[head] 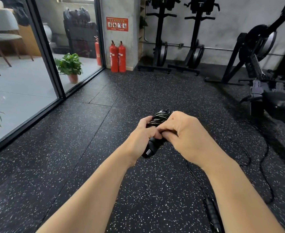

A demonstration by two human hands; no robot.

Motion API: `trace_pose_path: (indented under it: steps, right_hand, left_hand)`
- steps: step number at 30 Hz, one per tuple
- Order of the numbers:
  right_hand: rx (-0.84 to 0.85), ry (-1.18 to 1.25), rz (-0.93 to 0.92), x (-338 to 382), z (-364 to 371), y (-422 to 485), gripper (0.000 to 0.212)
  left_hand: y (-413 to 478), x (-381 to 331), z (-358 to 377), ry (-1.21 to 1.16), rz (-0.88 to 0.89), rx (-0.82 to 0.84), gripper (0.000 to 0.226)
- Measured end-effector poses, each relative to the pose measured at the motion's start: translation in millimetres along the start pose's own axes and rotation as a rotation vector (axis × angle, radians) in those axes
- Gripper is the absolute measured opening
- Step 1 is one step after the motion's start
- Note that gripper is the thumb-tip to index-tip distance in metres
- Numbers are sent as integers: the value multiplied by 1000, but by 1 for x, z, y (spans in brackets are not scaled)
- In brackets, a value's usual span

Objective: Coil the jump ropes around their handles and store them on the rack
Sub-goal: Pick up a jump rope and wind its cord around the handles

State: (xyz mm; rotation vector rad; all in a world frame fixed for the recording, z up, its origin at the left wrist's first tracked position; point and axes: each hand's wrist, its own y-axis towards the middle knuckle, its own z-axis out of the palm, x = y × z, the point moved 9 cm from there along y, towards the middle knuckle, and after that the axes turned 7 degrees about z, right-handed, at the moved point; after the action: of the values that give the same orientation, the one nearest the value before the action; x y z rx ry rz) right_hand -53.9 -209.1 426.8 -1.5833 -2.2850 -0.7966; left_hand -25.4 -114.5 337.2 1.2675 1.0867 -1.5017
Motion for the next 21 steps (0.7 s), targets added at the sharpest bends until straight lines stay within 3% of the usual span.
trace_pose_path:
  steps: [5,9,14,17,21]
  right_hand:
    - [2,-99,20,-5,5,3,13]
    - [10,-108,-8,-8,8,1,19]
    - [66,-178,-26,-10,23,2,23]
    - [15,-279,-111,-3,29,0,18]
    - [-83,-302,-174,4,31,-7,11]
  left_hand:
    - [-3,0,6,188,32,13,89]
    - [-2,0,2,235,27,0,98]
    - [-3,1,0,258,-12,36,71]
    - [-3,4,-3,247,-54,41,52]
    - [-2,11,-12,216,-104,2,58]
